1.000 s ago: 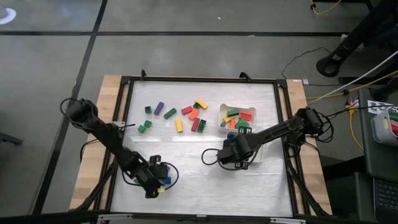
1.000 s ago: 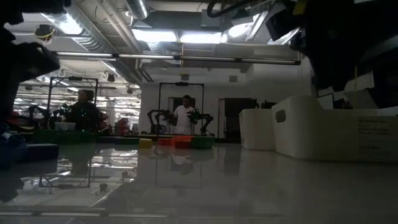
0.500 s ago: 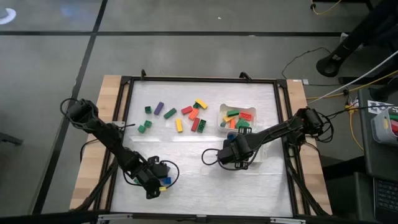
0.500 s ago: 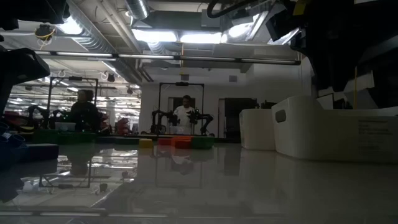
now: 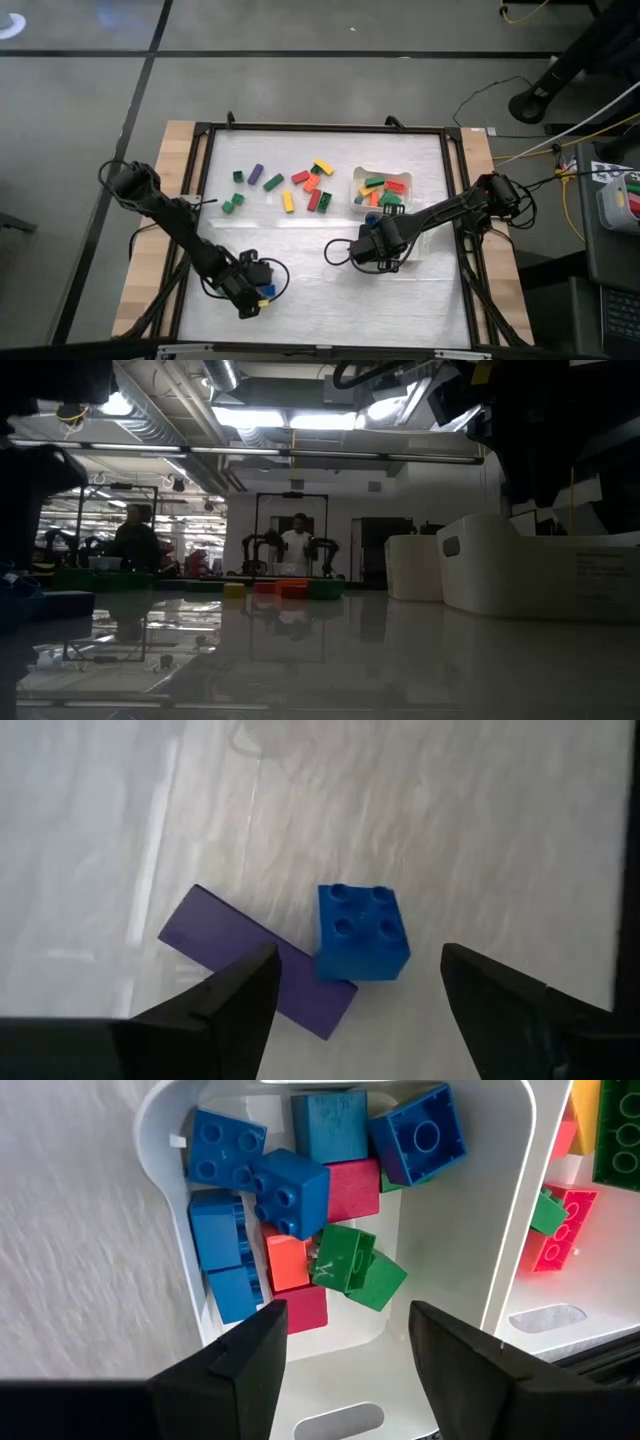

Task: Sort blocks by size
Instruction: Put the blue cube game piece into the bottom white bin

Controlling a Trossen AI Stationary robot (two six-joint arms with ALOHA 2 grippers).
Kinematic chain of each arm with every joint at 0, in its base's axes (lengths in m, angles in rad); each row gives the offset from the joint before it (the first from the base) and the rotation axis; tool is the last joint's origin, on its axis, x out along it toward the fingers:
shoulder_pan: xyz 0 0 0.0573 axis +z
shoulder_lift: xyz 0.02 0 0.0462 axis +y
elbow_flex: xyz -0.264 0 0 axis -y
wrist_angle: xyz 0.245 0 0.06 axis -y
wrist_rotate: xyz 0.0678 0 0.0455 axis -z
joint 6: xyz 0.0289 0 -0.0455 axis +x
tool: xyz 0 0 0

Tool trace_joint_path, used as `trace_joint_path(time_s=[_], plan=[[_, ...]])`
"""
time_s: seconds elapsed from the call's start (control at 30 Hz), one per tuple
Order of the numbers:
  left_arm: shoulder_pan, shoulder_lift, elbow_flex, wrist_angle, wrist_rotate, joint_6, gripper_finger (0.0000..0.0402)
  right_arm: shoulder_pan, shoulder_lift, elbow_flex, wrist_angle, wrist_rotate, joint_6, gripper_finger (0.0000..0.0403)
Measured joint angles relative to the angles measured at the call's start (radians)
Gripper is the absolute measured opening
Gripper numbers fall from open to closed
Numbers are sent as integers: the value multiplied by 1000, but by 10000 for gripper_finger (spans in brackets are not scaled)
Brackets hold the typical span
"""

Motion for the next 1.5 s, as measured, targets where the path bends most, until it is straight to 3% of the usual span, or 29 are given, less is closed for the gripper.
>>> trace_joint_path(time_s=[0.53,0.9,1.5], plan=[[10,67,2,47,-19,52,255,0,0,0,19,0,-1,209],[20,71,-1,96,-68,255,235,0,0,0,22,0,-1,209],[40,177,2,220,-65,379,235,0,0,0,26,0,-3,209]])
